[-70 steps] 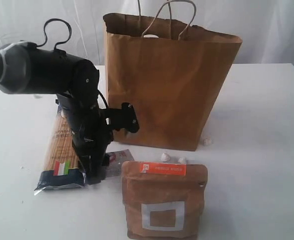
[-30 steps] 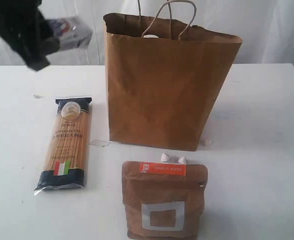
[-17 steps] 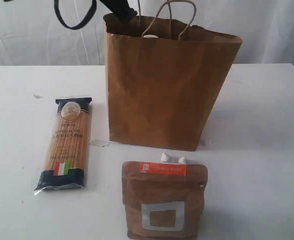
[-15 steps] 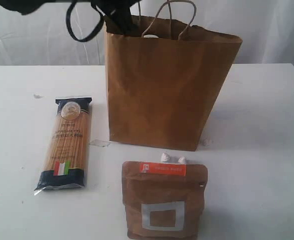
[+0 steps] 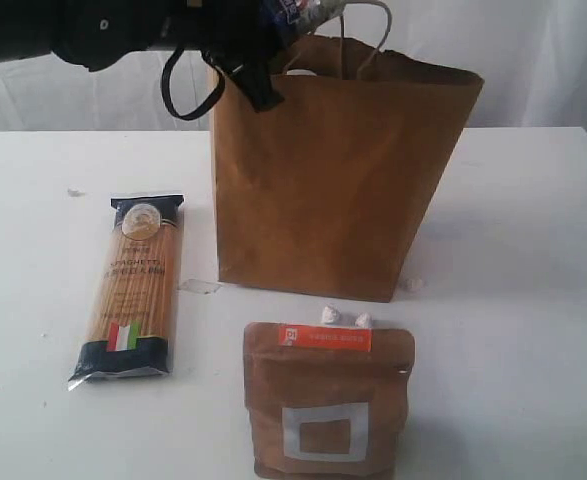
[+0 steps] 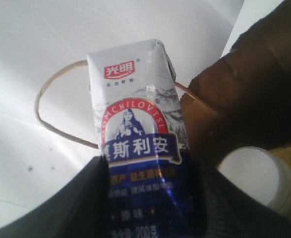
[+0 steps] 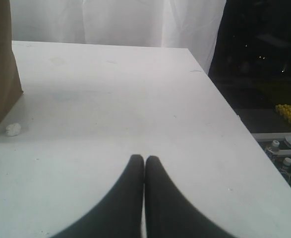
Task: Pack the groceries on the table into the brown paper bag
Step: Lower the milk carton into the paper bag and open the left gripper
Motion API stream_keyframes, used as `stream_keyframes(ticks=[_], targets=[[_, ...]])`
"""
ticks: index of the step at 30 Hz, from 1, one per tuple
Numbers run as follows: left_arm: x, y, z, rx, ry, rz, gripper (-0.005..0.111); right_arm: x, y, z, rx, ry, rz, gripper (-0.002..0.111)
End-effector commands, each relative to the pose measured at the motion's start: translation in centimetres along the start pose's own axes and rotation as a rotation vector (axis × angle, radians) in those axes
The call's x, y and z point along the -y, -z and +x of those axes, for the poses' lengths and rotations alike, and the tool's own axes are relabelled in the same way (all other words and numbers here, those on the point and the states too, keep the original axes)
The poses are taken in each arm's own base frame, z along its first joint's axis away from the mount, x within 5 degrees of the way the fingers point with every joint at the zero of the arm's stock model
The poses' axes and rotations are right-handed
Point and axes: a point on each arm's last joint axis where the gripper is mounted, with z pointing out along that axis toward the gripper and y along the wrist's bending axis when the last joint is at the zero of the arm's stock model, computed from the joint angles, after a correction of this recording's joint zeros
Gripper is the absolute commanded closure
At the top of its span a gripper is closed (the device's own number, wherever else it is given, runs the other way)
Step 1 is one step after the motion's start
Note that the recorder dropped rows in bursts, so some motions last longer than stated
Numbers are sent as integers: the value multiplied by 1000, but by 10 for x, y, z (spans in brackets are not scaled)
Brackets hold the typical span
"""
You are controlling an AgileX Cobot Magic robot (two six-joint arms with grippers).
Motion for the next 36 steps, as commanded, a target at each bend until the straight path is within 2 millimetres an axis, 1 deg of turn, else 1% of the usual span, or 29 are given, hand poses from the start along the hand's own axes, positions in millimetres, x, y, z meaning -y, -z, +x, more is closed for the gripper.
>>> stream_keyframes(ticks=[1, 2, 6, 12, 13, 15, 18, 20, 21, 23, 29, 36], targets=[[-2, 5, 2, -53, 196, 20, 107, 0, 0, 2, 2, 6, 2, 108], [-1, 6, 4, -83, 220, 34, 107, 0, 0, 2, 2, 6, 2, 108], [3, 6, 9, -141, 224, 62, 107, 0, 0, 2, 2, 6, 2, 108], [-1, 13, 6, -136, 227, 54, 106, 0, 0, 2, 2, 6, 2, 108], [-2, 13, 5, -134, 227, 52, 103, 0, 0, 2, 2, 6, 2, 108], [-3, 16, 4, -135, 229, 51, 93, 0, 0, 2, 2, 6, 2, 108], [-4, 18, 4, -139, 242, 51, 70, 0, 0, 2, 2, 6, 2, 108], [-4, 19, 5, -154, 270, 55, 57, 0, 0, 2, 2, 6, 2, 108], [-3, 19, 6, -169, 281, 61, 52, 0, 0, 2, 2, 6, 2, 108], [-2, 20, 8, -198, 289, 73, 47, 0, 0, 2, 2, 6, 2, 108], [2, 22, 14, -265, 287, 104, 46, 0, 0, 2, 2, 6, 2, 108], [2, 22, 14, -269, 287, 106, 46, 0, 0, 2, 2, 6, 2, 108]])
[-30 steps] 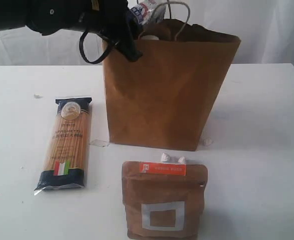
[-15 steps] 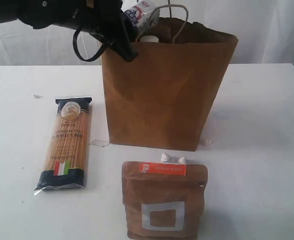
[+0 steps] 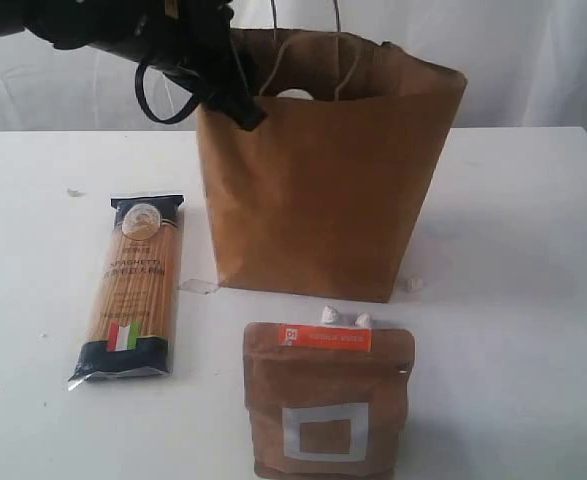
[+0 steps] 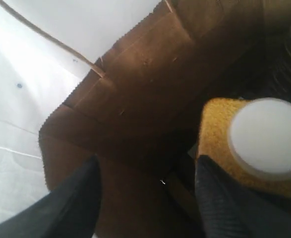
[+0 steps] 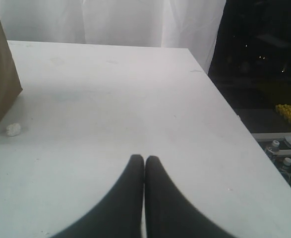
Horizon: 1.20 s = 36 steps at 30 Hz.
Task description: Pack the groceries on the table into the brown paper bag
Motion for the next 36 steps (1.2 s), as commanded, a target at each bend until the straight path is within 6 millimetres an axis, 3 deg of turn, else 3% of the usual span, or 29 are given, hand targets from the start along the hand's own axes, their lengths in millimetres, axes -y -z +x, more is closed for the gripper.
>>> stream_keyframes(ticks=[1, 6, 14, 31, 36], targets=[[-2, 4, 0, -10, 18, 1, 46, 0, 0, 2, 2, 6, 2, 108], [-3, 5, -2, 8, 18, -5, 46, 0, 0, 2, 2, 6, 2, 108], [-13, 28, -17, 124, 16, -54, 46, 0, 0, 2, 2, 6, 2, 108], [-15, 35, -19, 132, 18, -61, 47, 0, 0, 2, 2, 6, 2, 108], [-20, 54, -24, 165, 23, -81, 47, 0, 0, 2, 2, 6, 2, 108]])
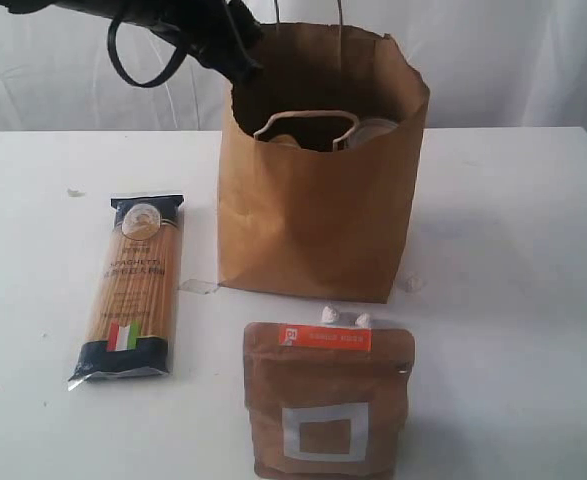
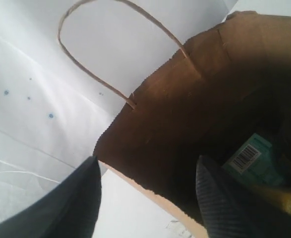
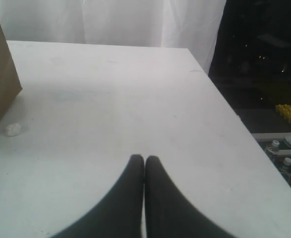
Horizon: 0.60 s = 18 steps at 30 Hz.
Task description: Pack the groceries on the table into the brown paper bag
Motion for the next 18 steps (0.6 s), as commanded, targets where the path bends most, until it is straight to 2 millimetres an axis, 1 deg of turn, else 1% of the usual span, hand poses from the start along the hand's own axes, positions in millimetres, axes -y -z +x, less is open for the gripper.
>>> stream_keyframes(ticks=[1, 7, 9, 11, 14, 16, 17, 18], targets=[[-10, 23, -10, 44, 15, -28, 47, 0, 0, 2, 2, 6, 2, 108], [-18, 52, -16, 43, 23, -45, 47, 0, 0, 2, 2, 6, 2, 108], [-20, 63, -16, 17, 27, -44, 50, 0, 0, 2, 2, 6, 2, 108], [-22, 74, -14, -18, 31, -39, 58, 0, 0, 2, 2, 6, 2, 108], [-22, 86, -8, -101, 33, -22, 81, 0, 0, 2, 2, 6, 2, 108], [-21, 92, 0, -193, 27, -6, 97, 0, 0, 2, 2, 6, 2, 108], [-20, 93, 5, -247, 25, 7, 104, 0, 0, 2, 2, 6, 2, 108], [-19, 95, 10, -305, 19, 17, 107, 0, 0, 2, 2, 6, 2, 108]])
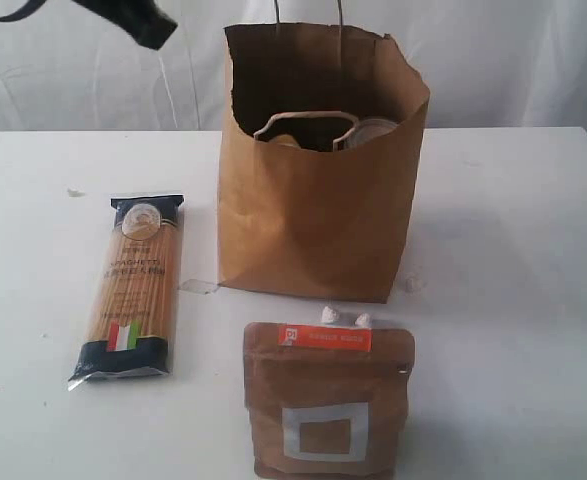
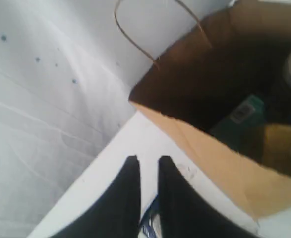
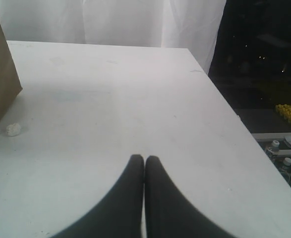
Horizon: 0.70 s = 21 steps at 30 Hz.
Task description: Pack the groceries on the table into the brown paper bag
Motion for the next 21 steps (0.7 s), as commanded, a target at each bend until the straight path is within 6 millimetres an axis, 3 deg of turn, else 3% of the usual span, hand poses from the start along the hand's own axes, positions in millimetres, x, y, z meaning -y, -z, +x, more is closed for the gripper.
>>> stream_keyframes(ticks=[1, 5, 9, 12, 14, 15, 18, 21], targets=[[1, 11, 21, -240, -11, 36, 107, 0, 0, 2, 2, 4, 1, 108], [2, 9, 41, -401, -10, 5, 107, 0, 0, 2, 2, 4, 1, 108], [-2, -3, 65, -490, 28, -167, 107, 0, 0, 2, 2, 4, 1, 108], [-8, -23, 107, -528, 191, -243, 107, 0, 0, 2, 2, 4, 1, 108], [-10, -29, 131, -549, 293, -262, 107, 0, 0, 2, 2, 4, 1, 108], [-11, -30, 152, -562, 373, -275, 107, 0, 0, 2, 2, 4, 1, 108], [-8, -11, 196, -521, 506, -324, 107, 0, 0, 2, 2, 4, 1, 108], [4, 39, 225, -292, 670, -440, 107, 0, 0, 2, 2, 4, 1, 108]])
